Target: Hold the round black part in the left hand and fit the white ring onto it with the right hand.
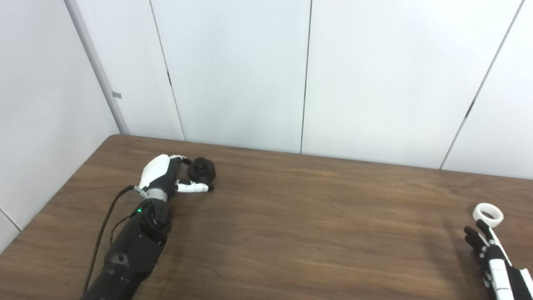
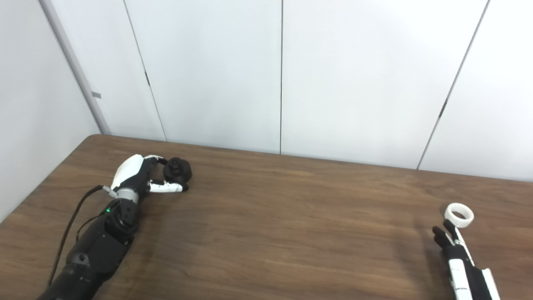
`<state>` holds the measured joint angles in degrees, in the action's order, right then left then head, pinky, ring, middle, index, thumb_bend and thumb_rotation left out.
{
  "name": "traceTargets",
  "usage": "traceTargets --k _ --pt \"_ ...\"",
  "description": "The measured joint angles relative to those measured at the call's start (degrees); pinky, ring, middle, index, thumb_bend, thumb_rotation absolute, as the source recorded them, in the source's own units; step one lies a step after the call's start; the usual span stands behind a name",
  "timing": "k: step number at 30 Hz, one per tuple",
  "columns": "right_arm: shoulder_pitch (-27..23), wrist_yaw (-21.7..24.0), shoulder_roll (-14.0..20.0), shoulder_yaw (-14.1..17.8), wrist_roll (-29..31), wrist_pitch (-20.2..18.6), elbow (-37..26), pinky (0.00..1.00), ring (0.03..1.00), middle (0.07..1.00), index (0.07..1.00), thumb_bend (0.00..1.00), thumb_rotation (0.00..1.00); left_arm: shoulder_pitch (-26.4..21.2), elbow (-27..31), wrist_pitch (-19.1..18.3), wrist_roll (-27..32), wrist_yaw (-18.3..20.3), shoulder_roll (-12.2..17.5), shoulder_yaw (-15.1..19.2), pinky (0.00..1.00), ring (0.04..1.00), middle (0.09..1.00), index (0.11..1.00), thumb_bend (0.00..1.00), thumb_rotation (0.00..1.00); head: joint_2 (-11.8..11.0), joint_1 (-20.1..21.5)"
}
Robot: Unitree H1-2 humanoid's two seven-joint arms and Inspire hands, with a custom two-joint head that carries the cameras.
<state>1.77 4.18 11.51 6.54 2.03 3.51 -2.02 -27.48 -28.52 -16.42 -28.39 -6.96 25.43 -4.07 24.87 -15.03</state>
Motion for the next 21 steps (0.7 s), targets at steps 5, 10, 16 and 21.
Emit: traceTargets --k 5,10,16,21 --pt "0.02 -0.09 -0.05 0.01 -0.08 0.04 0.00 1.00 0.934 0.909 0.947 0.49 1.00 -0.02 -0.72 1.23 0.24 -0.12 -0.03 0.04 1.00 0.983 0.925 0.784 0.94 0.27 0.00 0.09" --pt "0.04 -0.10 -0.04 0.00 -0.15 0.03 -0.02 1.00 0.943 0.918 0.951 0.50 1.00 -0.27 -0.87 1.36 0.79 -0.02 -0.26 0.34 1.00 0.981 0.925 0.779 0.94 0.28 0.00 0.26" --pt "0.05 -0.12 -0.04 0.00 -0.16 0.05 -0.02 1.00 0.932 0.914 0.950 0.50 1.00 -1.14 -1.02 1.25 1.71 0.03 -0.80 0.40 1.00 0.980 0.925 0.772 0.94 0.27 0.00 0.44" --pt "0.05 -0.14 -0.05 -0.05 -0.36 0.05 -0.04 1.00 0.933 0.915 0.949 0.50 1.00 -1.59 -1.18 1.32 1.76 0.02 -1.04 0.29 1.00 0.979 0.921 0.765 0.94 0.26 0.00 0.53"
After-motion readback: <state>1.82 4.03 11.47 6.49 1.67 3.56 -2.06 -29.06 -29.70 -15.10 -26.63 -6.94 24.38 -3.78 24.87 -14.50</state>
